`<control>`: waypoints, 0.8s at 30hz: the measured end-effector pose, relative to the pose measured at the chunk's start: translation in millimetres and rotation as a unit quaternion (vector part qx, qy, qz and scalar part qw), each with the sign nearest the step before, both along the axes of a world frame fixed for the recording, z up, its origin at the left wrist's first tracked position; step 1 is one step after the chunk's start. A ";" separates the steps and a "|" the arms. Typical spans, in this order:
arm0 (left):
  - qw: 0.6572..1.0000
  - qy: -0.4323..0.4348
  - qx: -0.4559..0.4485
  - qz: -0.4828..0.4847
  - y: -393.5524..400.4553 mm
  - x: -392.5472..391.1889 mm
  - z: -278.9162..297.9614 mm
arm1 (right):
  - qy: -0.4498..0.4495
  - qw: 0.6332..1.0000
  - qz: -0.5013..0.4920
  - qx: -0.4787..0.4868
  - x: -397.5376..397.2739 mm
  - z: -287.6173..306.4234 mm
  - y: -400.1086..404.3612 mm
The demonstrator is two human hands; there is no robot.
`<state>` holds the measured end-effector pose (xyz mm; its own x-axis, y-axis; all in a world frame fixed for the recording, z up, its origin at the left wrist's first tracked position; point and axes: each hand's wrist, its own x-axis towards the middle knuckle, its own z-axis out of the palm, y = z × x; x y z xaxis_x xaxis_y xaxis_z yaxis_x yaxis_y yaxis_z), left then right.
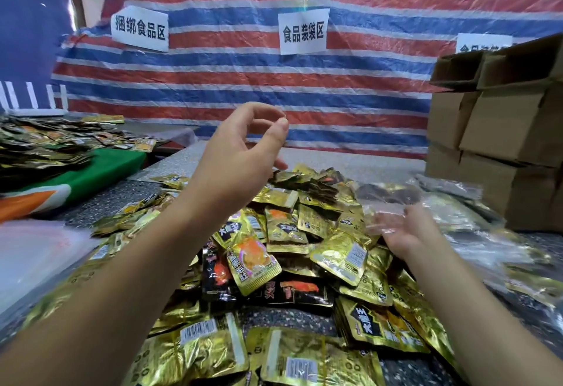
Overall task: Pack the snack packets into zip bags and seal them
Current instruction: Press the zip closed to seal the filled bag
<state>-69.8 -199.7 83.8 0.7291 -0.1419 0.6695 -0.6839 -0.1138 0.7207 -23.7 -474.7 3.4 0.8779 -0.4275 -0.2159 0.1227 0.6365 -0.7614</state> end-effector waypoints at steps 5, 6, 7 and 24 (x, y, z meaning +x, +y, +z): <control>1.000 0.008 0.020 0.001 0.6 2.5 -0.5 | -0.016 0.998 0.043 0.052 1.2 3.6 -2.5; 1.000 0.009 0.023 0.000 0.1 2.5 -1.0 | -0.030 0.996 0.044 0.068 1.4 3.6 -3.4; 1.000 0.010 0.025 -0.001 -0.1 2.4 -1.2 | -0.049 0.994 0.036 0.086 2.2 3.8 -5.0; 0.999 0.016 0.049 -0.002 -3.5 2.6 -4.3 | -0.066 0.996 0.047 0.034 17.6 -2.2 -22.7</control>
